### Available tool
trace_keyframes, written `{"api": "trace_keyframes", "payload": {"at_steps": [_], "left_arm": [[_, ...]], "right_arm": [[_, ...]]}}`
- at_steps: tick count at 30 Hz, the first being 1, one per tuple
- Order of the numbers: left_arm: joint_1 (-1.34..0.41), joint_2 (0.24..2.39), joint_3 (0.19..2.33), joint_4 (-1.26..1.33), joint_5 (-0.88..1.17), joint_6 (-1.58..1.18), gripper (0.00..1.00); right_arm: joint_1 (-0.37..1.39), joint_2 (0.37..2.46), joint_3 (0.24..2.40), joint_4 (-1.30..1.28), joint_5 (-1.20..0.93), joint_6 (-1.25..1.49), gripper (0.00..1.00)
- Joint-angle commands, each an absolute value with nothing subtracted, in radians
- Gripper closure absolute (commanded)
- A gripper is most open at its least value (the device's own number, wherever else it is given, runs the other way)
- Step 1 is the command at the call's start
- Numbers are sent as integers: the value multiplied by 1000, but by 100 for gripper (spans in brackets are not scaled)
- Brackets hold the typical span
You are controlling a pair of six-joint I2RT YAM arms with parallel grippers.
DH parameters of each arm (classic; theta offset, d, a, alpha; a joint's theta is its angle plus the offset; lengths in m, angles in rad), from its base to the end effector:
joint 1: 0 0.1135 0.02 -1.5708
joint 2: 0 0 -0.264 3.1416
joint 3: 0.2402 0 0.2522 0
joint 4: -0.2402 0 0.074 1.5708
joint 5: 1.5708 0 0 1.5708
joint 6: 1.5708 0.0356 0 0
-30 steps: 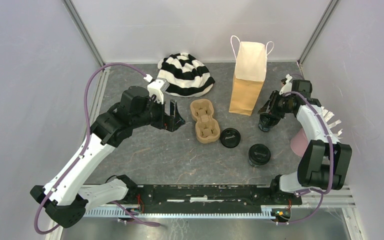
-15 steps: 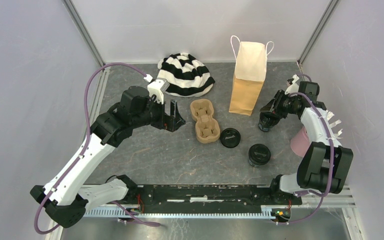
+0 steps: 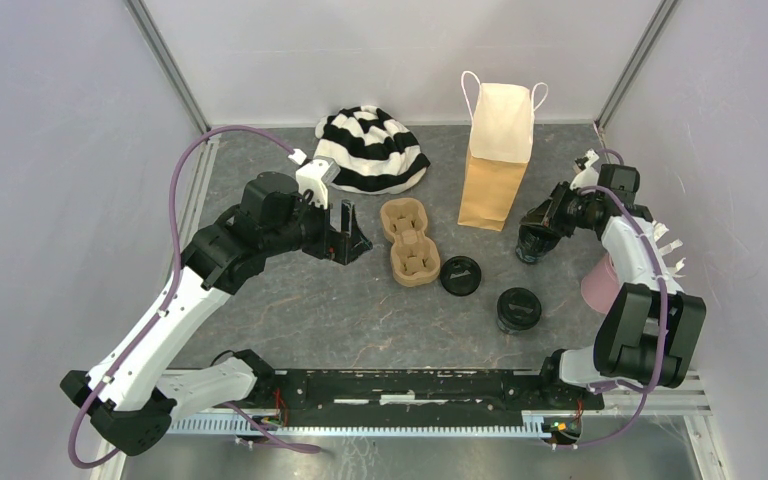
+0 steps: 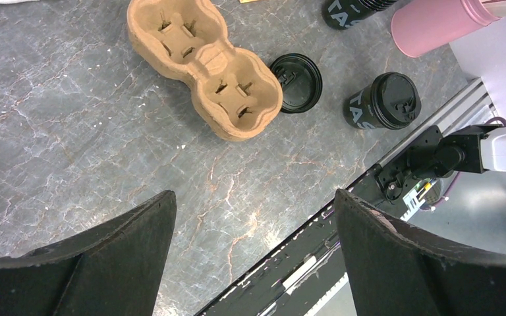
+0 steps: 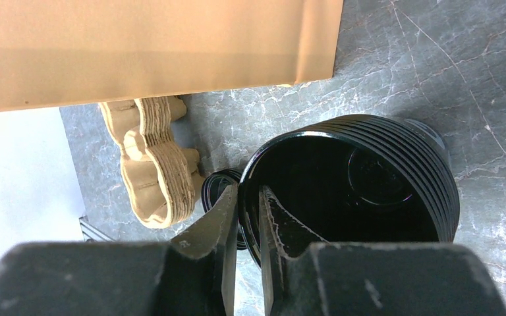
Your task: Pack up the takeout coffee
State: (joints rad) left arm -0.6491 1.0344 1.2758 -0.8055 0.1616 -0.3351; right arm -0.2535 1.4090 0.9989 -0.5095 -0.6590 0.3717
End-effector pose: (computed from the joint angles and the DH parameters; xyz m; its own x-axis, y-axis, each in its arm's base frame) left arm 0.1565 -0.1260 0.3989 -0.6340 0.0737 -0.7698 0.5256 0.7712 -0.3591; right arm 0.2842 -0.0511 0.2502 -0.7758 0.4976 -0.3879 0.1296 0.7274 0.6739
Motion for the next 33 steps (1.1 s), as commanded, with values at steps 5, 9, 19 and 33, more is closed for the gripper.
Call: {"api": "trace_keyframes", "payload": {"at_steps": [5,9,19,33], "left_arm": [[-643,1037,1287,-770,188,-306,5],[-643,1037,1281,-762,195,-309,5],[-643,1032,1273,-752,210,-314,5],[-643,1030,1270,-746,221,-320,6]], "right_arm": [[-258,1386,1021,-523,-671,334,84],[-258,1379,1046,-563,-637,311,88],[-249,1359,1085,-607,-611,293,95],[-69,1405,1261,-787,-253,181,100]]}}
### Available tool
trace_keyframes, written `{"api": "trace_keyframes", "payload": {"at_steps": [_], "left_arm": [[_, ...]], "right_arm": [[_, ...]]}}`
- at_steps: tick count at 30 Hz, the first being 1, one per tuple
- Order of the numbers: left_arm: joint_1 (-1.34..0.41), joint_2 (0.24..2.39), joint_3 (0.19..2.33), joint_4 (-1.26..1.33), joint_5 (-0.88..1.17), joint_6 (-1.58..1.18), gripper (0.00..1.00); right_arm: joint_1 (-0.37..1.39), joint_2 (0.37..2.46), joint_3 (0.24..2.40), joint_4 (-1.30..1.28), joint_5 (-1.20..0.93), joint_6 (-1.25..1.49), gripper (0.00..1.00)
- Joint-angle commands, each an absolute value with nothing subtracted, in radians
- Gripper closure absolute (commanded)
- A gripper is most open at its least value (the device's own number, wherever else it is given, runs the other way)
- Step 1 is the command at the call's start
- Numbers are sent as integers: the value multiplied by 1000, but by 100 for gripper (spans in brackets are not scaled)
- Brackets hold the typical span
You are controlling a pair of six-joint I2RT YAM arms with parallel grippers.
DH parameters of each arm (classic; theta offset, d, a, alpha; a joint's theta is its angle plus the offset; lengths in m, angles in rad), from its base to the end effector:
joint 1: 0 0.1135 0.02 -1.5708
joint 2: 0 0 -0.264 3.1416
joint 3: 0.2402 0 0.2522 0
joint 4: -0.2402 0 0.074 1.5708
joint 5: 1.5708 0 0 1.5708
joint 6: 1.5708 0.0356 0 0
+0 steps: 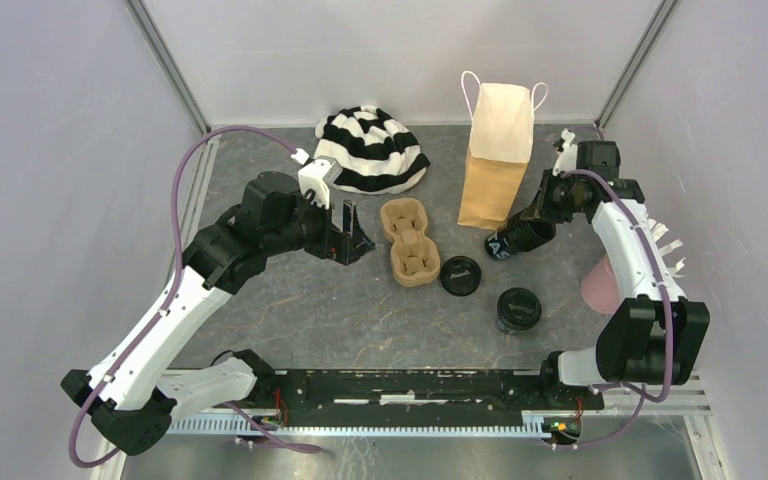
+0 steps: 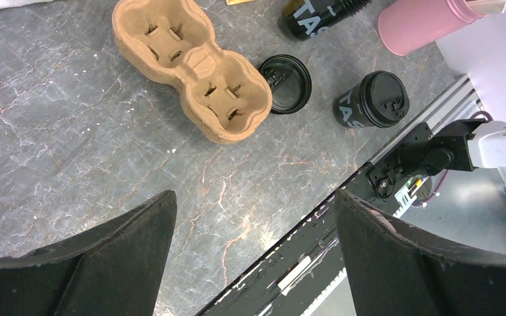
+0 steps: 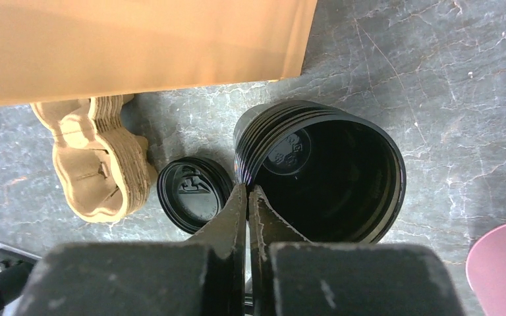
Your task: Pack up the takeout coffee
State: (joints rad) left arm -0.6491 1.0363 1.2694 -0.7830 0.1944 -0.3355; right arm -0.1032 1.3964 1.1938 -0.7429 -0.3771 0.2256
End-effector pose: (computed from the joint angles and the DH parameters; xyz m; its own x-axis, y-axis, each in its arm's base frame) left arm 0.1574 -0.1281 0.3987 -0.6316 0.0737 -0.7718 0.5468 0.7480 -0.3760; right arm 0.2887 -0.0167 0.2961 -0.8126 0.2933 -0.5037 0.0648 0.9043 0.4219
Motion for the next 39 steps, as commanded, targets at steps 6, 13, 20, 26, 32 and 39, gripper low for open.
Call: {"api": "trace_keyframes", "payload": {"at_steps": [6,13,20,26,32,39], "left_arm": [[-643,1032,1274,-744,222,-321,6],[-643,1031,1273,-744,224,-324,6],[-643,1026,1273,-744,223,-327,6],[-643,1022,1280,-750,221,-322,6],[-643,1016,1280,-752,229,-323,6],[-645,1009,1278,-749,241,-325,6]], "right_arm": [[-24,1417,1270,-812,-165,175,100],[82,1427,1298,-824,-101,176,100],[270,1475,1351,-895,217,189,100],[409,1524,1379,-985,469,212,100],[441,1541,1356,-1081,692,218,100],[376,1451,1234,-971,594,173,98]]}}
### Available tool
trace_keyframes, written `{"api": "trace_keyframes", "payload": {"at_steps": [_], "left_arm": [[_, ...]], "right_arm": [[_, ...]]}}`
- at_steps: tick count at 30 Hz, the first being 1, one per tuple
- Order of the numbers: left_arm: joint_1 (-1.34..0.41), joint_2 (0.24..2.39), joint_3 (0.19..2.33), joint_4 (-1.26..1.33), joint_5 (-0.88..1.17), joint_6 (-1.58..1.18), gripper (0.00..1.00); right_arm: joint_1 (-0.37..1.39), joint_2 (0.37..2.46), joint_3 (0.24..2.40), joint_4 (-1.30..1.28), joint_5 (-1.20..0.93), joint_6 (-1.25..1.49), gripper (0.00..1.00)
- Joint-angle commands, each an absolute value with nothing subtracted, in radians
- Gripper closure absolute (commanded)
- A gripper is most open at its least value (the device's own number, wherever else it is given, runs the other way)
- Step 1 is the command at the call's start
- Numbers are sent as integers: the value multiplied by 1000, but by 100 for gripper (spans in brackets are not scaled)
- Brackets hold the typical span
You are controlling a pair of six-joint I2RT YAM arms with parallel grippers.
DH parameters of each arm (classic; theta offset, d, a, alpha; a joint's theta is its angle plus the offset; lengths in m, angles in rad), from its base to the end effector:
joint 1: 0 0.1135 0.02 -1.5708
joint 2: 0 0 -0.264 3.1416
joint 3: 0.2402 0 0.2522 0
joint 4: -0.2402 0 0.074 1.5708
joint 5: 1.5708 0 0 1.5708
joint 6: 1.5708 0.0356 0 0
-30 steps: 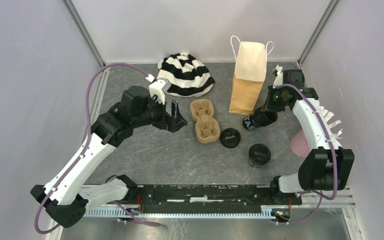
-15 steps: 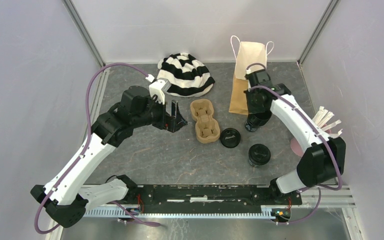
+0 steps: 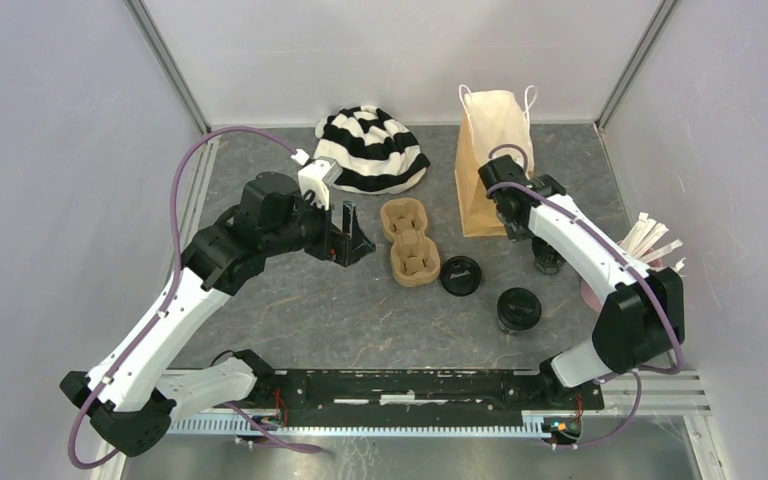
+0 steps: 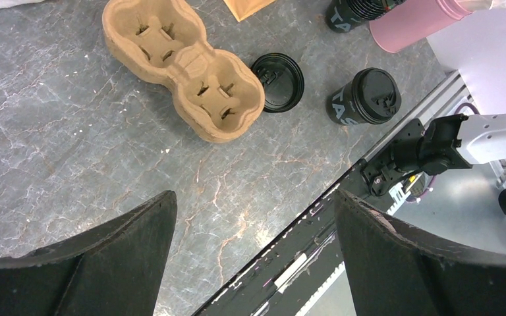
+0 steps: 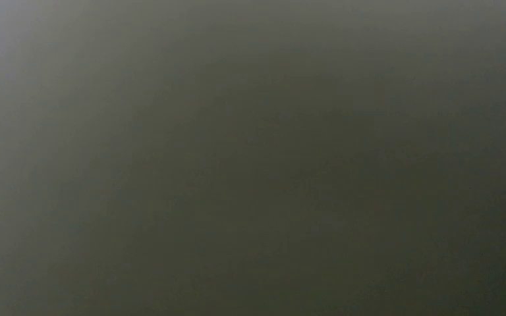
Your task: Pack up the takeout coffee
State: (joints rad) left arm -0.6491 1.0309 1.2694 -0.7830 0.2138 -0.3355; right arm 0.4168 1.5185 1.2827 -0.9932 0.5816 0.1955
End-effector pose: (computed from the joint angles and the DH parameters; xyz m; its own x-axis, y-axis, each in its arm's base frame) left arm 0.1557 -0.1276 0.3998 -0.6317 0.0755 -0.7715 0.5584 0.7346 -0.3854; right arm 0.2760 0.1008 0.2805 -0.8781 -0.2112 -0.4293 0.0007 0.8967 -0.4426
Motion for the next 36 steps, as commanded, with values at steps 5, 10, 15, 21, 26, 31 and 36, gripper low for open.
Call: {"api": "trace_keyframes", "payload": {"at_steps": [5,10,15,21,26,31,36], "left_arm": [[-653,1012,1280,-752,237,-321,6],[-657,1018,1282,-752,235,-319,6],[-657,1018,1278,-752,233,-321,6],[-657,1022,1278,-750,231,-319,6],[-657,1023,1274,-750,231,-320,6],[-657,1026,1269,-743,236,-324,6],[-657,1031,1267,-736,245,-330,6]], "right_arm": [[315,1372,1156,-864,450,143,94],[226,1344,1136,-824,343,125,82],[142,1305,1121,-785,187,109,66],[81,1278,1120,-777,55,118,49],[78,1287,1184,-839,77,101,43],[79,1302,1319,-932,95,32,43],[79,1292,1380,-952,5,-37,40]]}}
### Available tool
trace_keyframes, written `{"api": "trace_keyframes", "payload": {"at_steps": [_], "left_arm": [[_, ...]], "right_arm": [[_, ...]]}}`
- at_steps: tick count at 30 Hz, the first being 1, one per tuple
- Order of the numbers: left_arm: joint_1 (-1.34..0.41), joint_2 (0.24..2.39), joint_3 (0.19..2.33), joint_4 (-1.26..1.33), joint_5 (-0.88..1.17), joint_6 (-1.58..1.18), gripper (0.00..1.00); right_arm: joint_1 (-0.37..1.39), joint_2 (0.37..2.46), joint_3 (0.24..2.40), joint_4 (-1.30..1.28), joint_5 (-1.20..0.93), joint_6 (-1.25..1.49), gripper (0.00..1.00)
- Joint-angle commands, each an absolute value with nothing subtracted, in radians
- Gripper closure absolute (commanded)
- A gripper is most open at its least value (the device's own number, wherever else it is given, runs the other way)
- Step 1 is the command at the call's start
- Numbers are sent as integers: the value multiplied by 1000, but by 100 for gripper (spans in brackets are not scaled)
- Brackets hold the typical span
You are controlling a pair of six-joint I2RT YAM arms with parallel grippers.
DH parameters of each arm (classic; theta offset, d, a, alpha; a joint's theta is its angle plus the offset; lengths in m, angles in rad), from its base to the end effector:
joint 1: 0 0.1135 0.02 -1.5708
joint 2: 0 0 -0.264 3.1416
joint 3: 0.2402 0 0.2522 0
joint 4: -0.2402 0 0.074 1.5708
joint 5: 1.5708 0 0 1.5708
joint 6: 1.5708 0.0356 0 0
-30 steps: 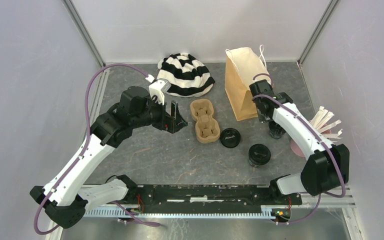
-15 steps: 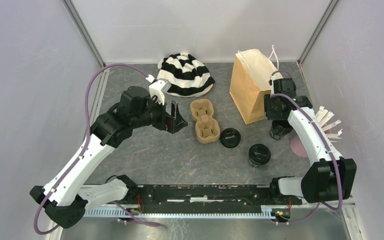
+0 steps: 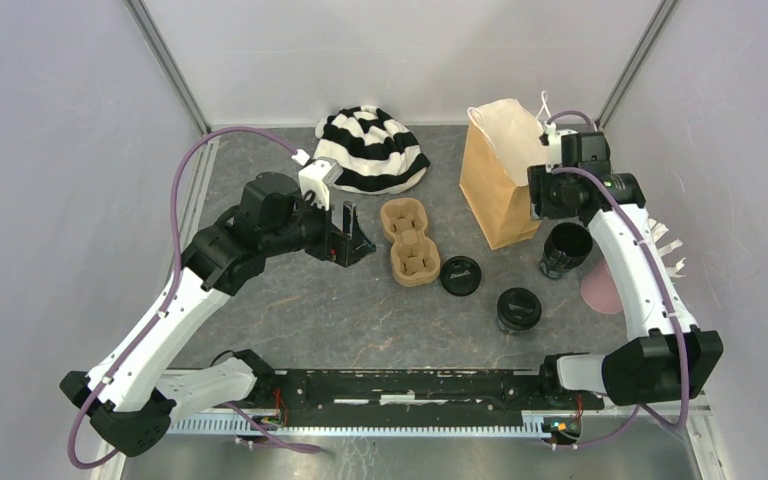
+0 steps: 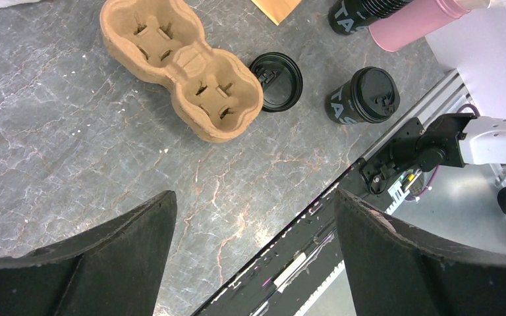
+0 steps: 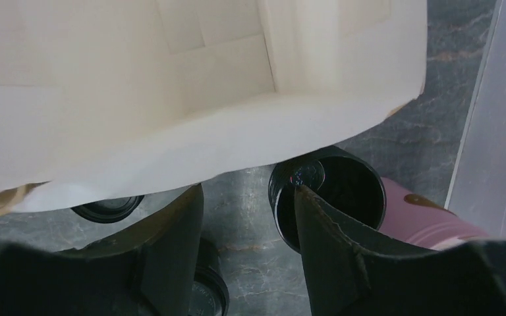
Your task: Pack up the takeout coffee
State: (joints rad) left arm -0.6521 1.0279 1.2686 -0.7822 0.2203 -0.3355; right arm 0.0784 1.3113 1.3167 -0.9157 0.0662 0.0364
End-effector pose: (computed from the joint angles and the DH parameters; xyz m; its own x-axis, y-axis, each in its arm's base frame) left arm 0.1546 -0.1278 0.4002 -0.6308 0.0774 -0.7721 0.5648 0.7280 -0.3885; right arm 0.2635 0.0183 0.3435 -0.7881 -0.0255 -0.6150 -0.0090 0.9995 -0.0299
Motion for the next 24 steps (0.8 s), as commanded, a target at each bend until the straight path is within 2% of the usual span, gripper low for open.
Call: {"api": "trace_keyframes", "payload": {"at_steps": [1,5,12,15,17,19,24], "left_arm": [[-657,1031,1268,-735,245,-330,6],[-657,1028,1267,-737,247,-331,5],[-657,1034,1279,-751,264,-328,5],[-657,1041,1297,-765,265,-327,5],[-657,1047,1309,-768,273,-327,5],[-657,1057,1320,-772,282,-329,5],[-657,1080,1327,-772,300,-330,5]], "right_arm": [[78,1283,1382,-949,3,-31,40],[36,1233,1295,-911,-49,-2,38],[-247,1130,1038,-733,-402,102,35],[-287,1135,979,-684,-483,139,35],[-305,1138,948,-653,-519,161,38],[-326,1143,930,-633,-536,176,48],[-367,1169,902,-560,-607,222,55]]}}
